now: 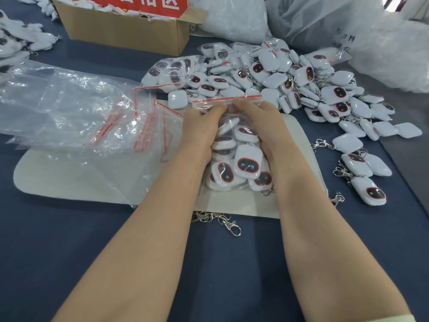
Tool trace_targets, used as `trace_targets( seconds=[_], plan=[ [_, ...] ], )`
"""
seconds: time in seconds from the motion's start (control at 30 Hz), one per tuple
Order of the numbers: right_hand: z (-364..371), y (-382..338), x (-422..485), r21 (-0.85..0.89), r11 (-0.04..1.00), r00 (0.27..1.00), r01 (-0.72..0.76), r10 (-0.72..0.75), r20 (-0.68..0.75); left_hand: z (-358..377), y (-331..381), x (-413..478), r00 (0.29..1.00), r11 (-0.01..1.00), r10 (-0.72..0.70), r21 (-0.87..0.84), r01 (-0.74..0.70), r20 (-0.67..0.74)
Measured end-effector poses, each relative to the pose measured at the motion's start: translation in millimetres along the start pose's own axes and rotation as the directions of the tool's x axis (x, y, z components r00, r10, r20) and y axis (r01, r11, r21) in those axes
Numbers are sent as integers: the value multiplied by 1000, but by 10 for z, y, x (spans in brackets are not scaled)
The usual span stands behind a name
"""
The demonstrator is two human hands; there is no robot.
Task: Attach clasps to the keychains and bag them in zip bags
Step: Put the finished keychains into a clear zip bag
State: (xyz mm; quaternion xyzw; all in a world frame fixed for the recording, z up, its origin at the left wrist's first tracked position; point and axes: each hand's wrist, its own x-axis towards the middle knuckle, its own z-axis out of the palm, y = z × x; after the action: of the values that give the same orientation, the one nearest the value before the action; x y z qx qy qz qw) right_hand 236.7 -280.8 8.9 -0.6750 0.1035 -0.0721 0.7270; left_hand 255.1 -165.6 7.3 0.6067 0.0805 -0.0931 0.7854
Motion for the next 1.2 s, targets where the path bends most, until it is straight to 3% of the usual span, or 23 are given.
trace_targets(
  seconds=[0.27, 0.67, 0.97, 1.2],
  plan=[
    [13, -5, -2, 15, 1000, 1000, -19, 18, 20, 14, -19, 0, 997, 997, 64, -34, -65, -34],
    [15, -22, -32, -71, 997, 999, 35, -35, 2, 9, -15, 14, 999, 999, 53, -8, -53, -9],
    [14, -41, -55, -58, 998, 1000, 21, -21, 2, -3, -11, 25, 999, 1000, 30, -2, -30, 24],
    [50, -40, -44, -6, 1000, 999, 17, -17, -30, 34, -26, -16, 995, 994, 99, -40, -99, -16]
  ],
)
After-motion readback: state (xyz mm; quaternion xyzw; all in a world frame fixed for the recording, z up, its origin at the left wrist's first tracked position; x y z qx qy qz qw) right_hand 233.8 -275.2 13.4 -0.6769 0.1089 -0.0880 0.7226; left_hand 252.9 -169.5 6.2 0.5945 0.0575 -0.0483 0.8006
